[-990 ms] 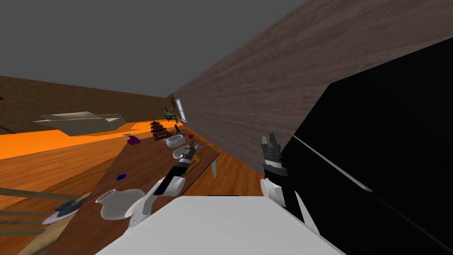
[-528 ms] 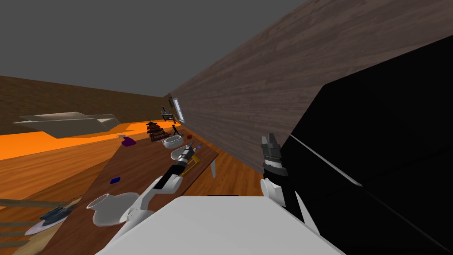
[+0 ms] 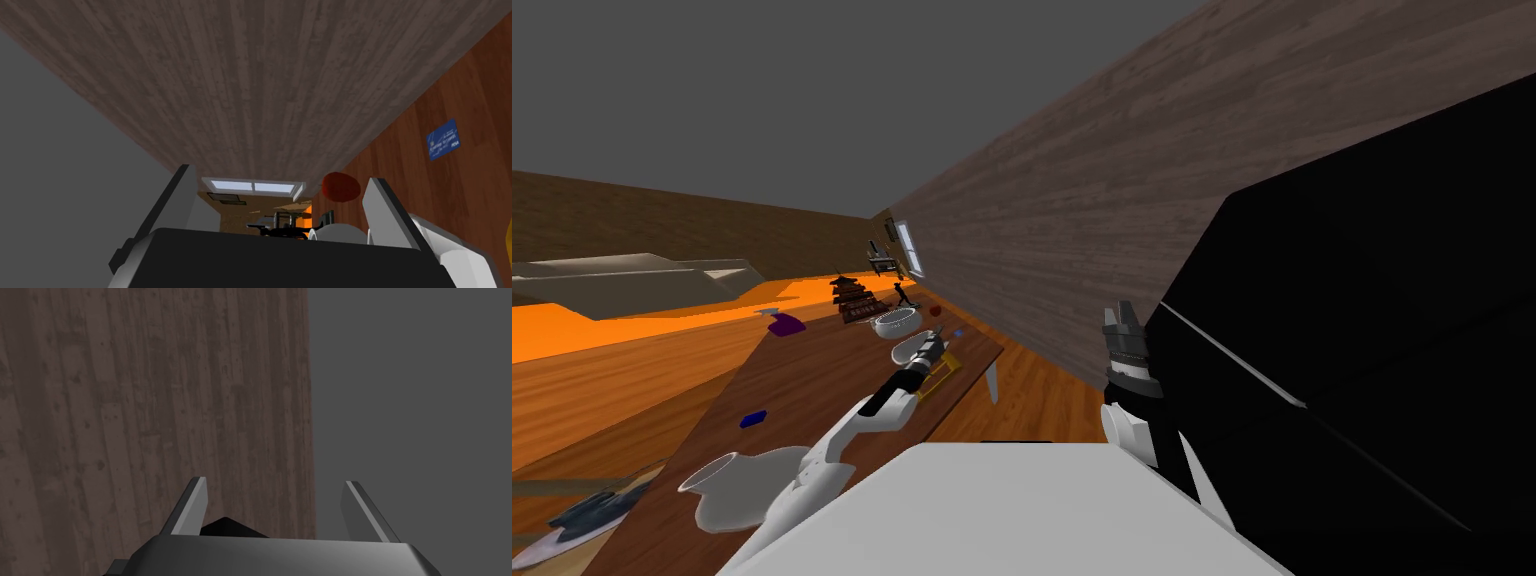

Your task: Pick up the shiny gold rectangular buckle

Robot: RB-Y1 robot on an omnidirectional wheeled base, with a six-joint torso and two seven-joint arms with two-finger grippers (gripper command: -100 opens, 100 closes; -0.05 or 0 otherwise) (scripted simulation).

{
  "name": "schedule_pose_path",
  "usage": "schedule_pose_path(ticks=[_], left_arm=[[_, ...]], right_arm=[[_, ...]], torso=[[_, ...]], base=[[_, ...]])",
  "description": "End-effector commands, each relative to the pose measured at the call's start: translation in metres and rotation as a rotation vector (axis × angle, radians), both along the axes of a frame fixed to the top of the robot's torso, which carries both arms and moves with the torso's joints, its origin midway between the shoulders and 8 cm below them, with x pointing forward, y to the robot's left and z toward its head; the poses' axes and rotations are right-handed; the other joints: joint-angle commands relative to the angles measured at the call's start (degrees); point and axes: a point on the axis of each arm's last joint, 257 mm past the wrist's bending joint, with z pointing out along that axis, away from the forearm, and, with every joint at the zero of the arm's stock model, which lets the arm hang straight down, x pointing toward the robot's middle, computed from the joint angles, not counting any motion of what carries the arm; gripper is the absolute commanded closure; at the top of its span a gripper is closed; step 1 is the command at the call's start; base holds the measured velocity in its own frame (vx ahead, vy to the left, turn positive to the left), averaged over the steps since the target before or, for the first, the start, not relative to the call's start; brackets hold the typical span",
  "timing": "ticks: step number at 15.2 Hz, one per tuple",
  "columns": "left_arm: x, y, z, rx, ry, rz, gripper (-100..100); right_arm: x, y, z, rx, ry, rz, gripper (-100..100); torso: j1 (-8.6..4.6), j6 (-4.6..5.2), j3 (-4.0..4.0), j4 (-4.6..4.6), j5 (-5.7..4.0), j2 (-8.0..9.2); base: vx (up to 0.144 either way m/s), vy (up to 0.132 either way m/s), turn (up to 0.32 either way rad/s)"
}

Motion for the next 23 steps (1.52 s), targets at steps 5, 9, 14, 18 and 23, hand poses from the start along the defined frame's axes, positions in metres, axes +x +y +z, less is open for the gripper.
schedule_pose_path(ticks=[5, 9, 14, 18, 23], left_arm=[[0.004, 0.039, -0.042, -0.07, 0.142, 0.071, -100], [0.0, 0.074, -0.077, -0.148, 0.258, 0.145, -100], [-0.007, 0.105, -0.103, -0.233, 0.345, 0.219, -100], [-0.016, 0.119, -0.124, -0.284, 0.419, 0.263, -100], [-0.03, 0.142, -0.15, -0.384, 0.508, 0.34, -100]], right_arm=[[0.0, 0.0, 0.0, 0.0, 0.0, 0.0, 0], [0.0, 0.0, 0.0, 0.0, 0.0, 0.0, 0], [0.0, 0.0, 0.0, 0.0, 0.0, 0.0, 0], [0.0, 0.0, 0.0, 0.0, 0.0, 0.0, 0], [0.0, 0.0, 0.0, 0.0, 0.0, 0.0, 0]], torso=[[0.02, 0.0, -0.01, 0.0, 0.0, -0.01], [0.03, 0.01, 0.0, 0.0, -0.01, -0.01], [0.01, -0.01, 0.0, 0.0, 0.0, 0.0], [0.01, 0.0, 0.0, 0.0, 0.0, -0.01], [0.01, 0.0, 0.0, 0.0, 0.0, -0.01]], base=[[0.002, 0.006, -0.064], [0.002, 0.009, -0.072], [0.003, 0.008, -0.047], [0.003, 0.008, -0.055], [0.003, 0.008, -0.049]])
